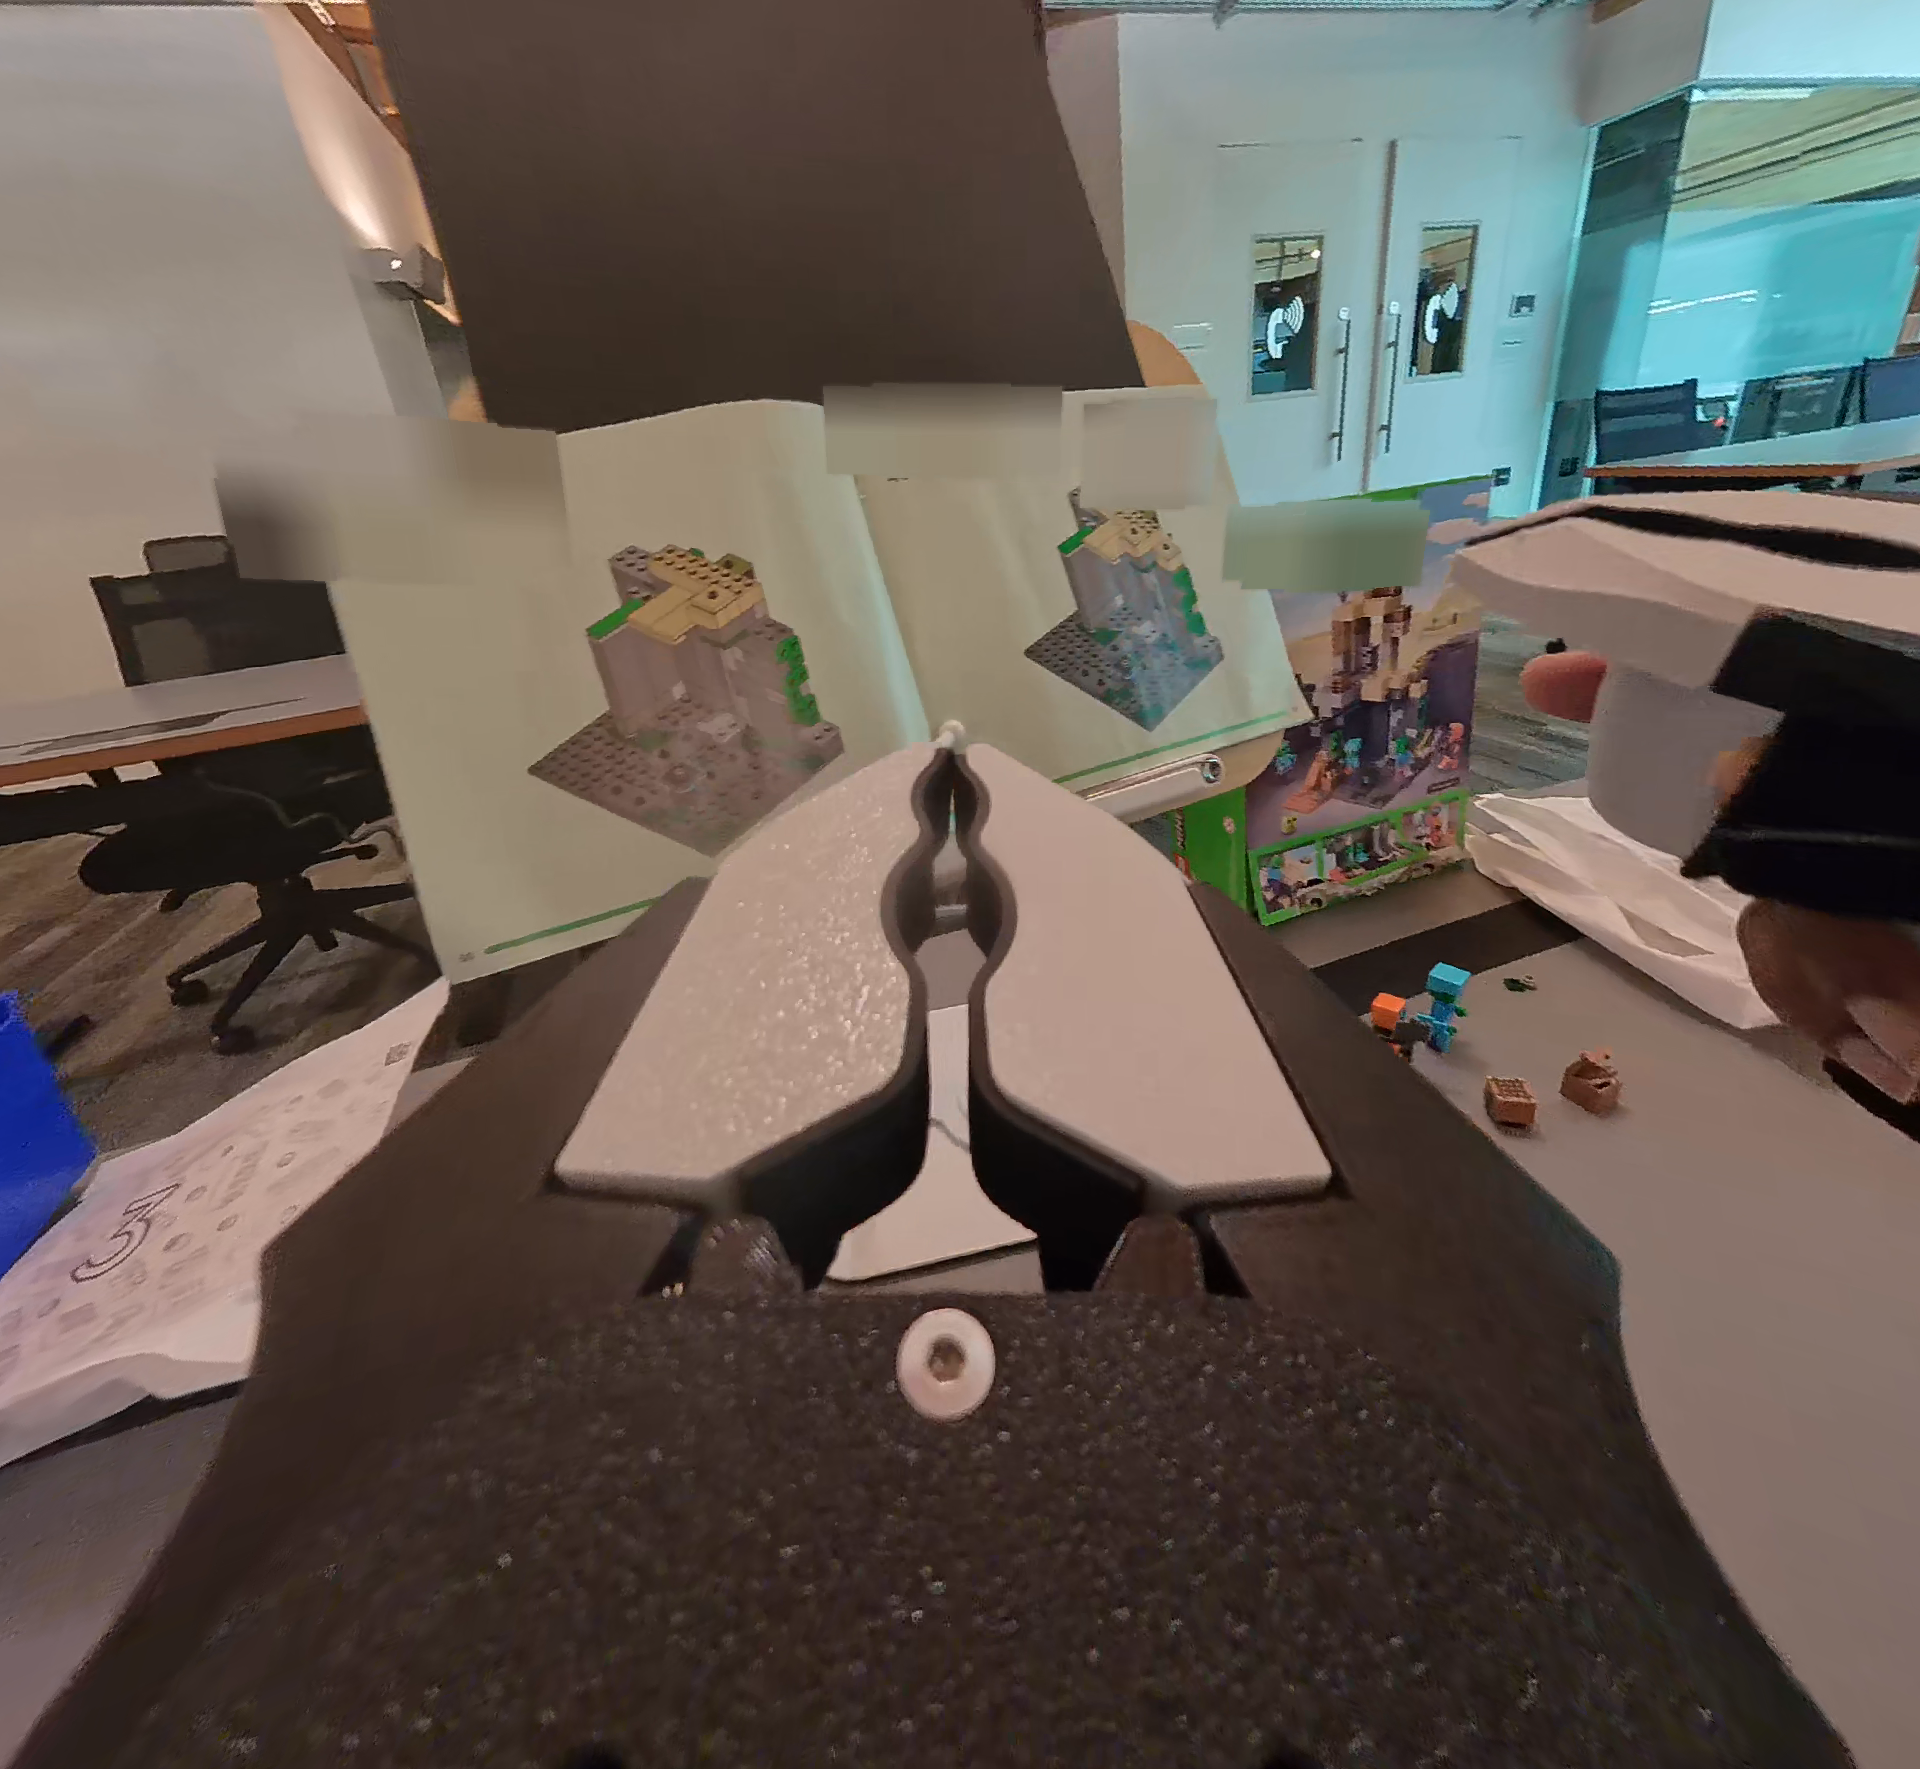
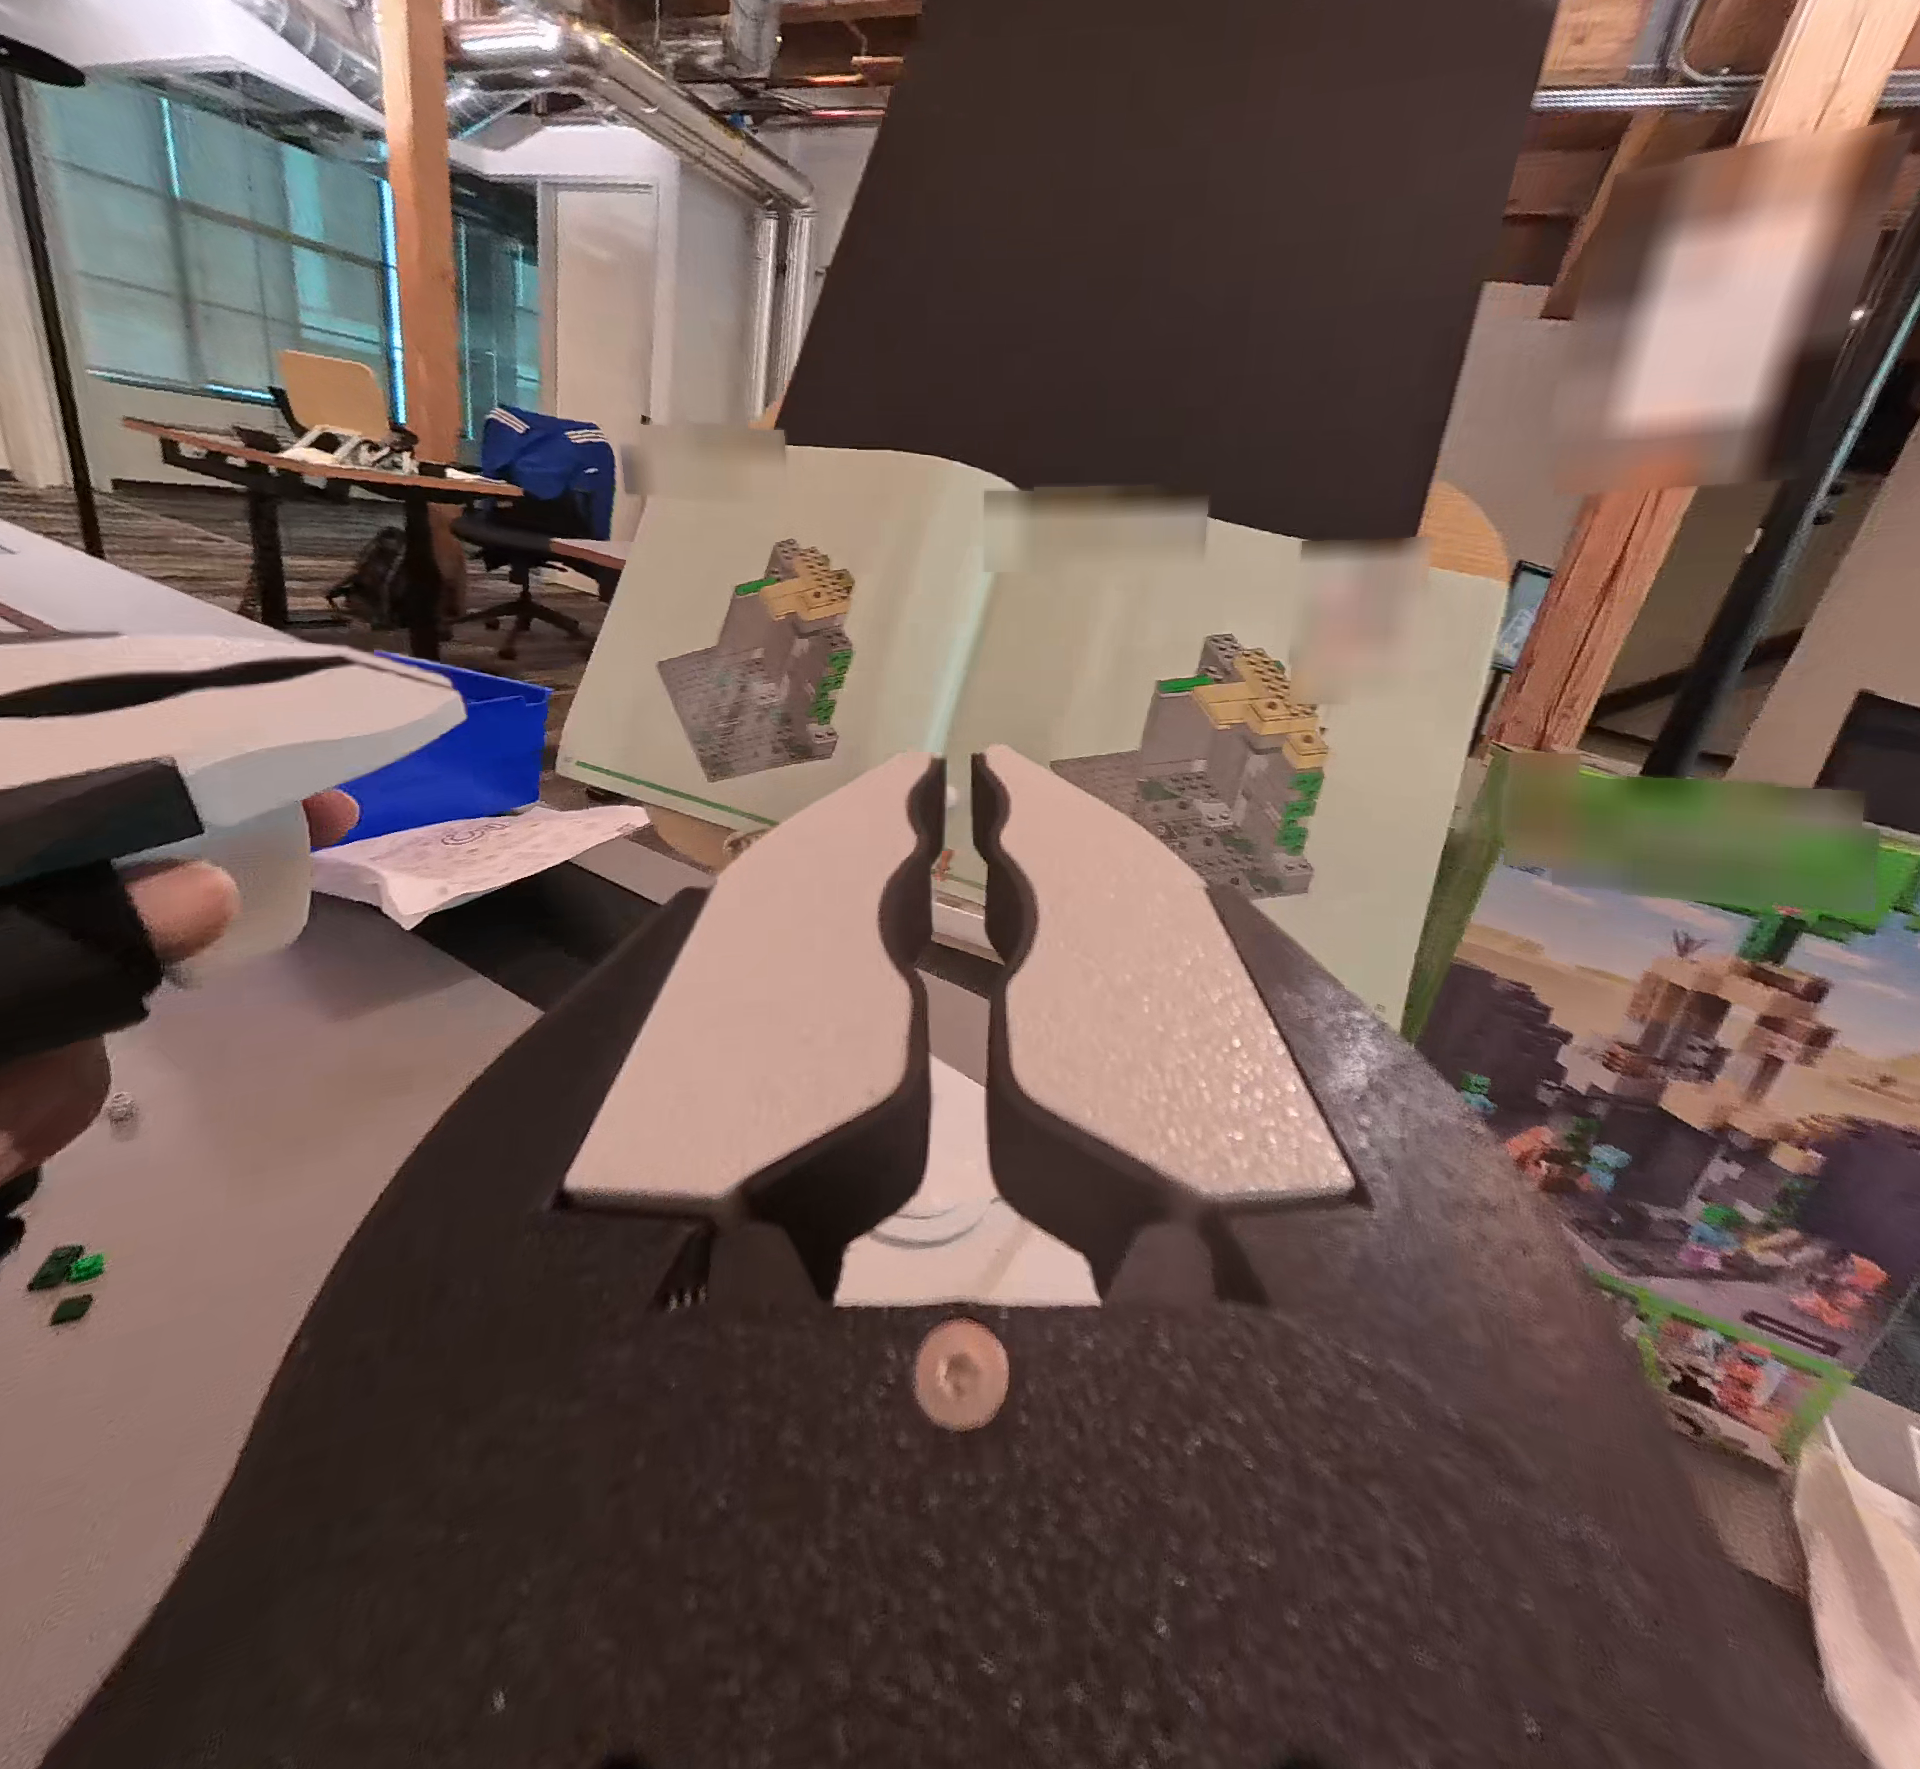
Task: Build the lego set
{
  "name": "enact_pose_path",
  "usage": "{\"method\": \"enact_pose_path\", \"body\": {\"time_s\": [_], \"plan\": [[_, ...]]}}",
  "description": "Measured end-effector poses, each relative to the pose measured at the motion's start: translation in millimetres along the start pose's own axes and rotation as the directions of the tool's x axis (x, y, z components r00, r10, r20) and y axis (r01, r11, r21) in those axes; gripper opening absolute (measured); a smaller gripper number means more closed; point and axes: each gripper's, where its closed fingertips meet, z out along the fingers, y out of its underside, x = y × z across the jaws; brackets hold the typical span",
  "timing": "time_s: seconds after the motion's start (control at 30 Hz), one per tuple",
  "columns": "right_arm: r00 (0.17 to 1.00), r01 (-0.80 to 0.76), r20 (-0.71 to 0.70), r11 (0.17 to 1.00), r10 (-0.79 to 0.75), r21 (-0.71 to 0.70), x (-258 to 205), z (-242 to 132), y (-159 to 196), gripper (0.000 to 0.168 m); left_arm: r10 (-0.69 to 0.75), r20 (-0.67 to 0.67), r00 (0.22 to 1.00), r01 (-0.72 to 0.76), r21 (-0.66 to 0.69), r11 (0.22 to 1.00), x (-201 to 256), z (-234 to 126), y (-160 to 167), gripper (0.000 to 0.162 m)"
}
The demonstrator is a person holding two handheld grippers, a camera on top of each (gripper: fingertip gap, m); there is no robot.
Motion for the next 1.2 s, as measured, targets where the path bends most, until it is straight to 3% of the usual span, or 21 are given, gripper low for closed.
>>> {"method": "enact_pose_path", "body": {"time_s": [0.23, 0.57, 0.93, 1.2], "plan": [[1.000, -0.009, 0.029, 0.999, 0.010, -0.051, 11.1, 1.5, 16.1, 0.000, 0.044, -0.023, 0.999, -0.045, -0.021, 0.999, 27.7, 23.8, -0.9, 0.000], [0.996, 0.027, -0.090, 1.000, -0.028, -0.007, 42.3, -3.9, 6.9, 0.000, 0.077, -0.018, 0.997, -0.077, 0.005, 0.997, 47.6, 84.3, -28.3, 0.000], [0.998, -0.047, -0.028, 0.999, 0.047, 0.014, 50.4, -7.4, 1.5, 0.000, 0.142, 0.044, 0.989, -0.140, -0.038, 0.989, 28.3, 152.6, -29.8, 0.000], [0.999, -0.039, -0.036, 0.999, 0.039, 0.013, 50.8, -6.9, 2.3, 0.000, 0.121, 0.062, 0.991, -0.119, -0.041, 0.992, 16.3, 166.0, -25.5, 0.000]]}}
